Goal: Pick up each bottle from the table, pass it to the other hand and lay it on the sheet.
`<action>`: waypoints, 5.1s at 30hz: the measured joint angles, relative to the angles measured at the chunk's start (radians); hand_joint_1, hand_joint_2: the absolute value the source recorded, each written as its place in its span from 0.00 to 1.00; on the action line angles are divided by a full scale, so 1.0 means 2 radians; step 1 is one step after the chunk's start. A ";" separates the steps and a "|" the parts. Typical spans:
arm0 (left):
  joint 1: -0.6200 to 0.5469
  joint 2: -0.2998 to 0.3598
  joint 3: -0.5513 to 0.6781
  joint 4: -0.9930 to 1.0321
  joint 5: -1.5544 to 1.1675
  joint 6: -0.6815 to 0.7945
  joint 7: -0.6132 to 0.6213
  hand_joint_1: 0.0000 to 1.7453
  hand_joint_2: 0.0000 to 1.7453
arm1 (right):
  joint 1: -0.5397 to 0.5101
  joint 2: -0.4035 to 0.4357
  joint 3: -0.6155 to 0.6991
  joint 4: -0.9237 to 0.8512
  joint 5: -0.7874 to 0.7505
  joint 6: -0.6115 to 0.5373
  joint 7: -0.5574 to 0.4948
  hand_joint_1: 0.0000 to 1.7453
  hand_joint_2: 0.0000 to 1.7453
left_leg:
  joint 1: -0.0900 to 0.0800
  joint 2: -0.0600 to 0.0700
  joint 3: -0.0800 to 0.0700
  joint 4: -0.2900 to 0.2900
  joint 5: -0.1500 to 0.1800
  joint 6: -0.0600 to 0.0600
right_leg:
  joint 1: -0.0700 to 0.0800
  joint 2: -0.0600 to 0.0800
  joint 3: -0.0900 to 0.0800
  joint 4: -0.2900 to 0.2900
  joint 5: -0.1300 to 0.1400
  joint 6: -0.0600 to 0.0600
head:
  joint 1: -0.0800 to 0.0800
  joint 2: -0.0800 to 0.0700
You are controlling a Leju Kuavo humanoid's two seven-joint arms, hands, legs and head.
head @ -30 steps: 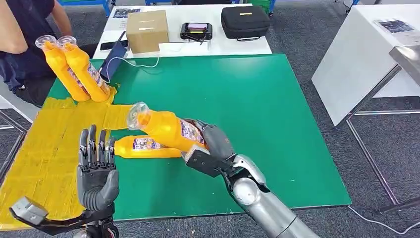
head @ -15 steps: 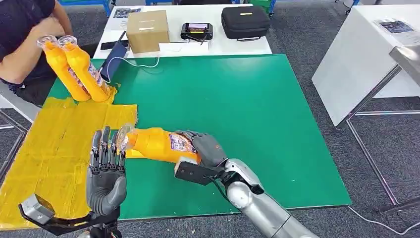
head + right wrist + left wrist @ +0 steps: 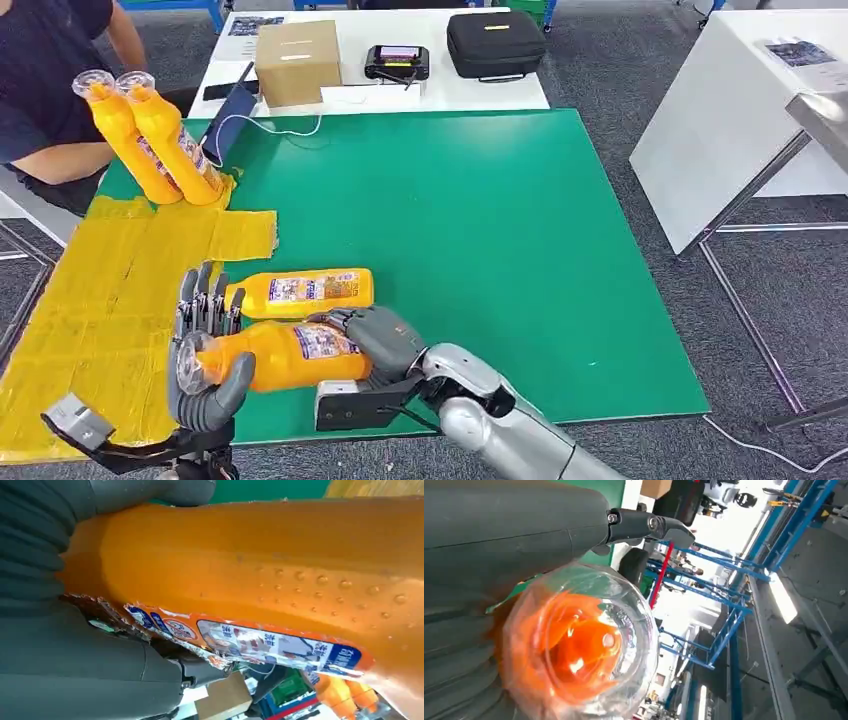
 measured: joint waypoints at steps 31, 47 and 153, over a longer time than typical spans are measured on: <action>-0.001 0.001 0.003 0.006 -0.004 0.009 -0.018 1.00 1.00 | -0.015 -0.017 0.036 -0.002 -0.046 0.020 0.004 1.00 1.00 | 0.000 0.000 0.000 0.000 0.000 0.000 | 0.000 0.000 0.000 0.000 0.000 0.000 | 0.000 0.000; -0.010 0.017 0.054 -0.021 -0.234 0.178 -0.073 1.00 1.00 | 0.026 -0.060 -0.033 -0.066 -0.044 -0.014 -0.006 0.00 0.00 | 0.000 0.000 0.000 0.000 0.000 0.000 | 0.000 0.000 0.000 0.000 0.000 0.000 | 0.000 0.000; -0.042 0.101 0.345 0.093 -0.038 -0.263 -0.101 0.00 0.00 | -0.101 0.050 -0.063 0.039 -0.049 0.003 0.011 0.00 1.00 | 0.004 0.002 -0.002 0.000 0.003 -0.006 | 0.004 0.002 -0.004 0.004 0.000 -0.004 | 0.000 0.000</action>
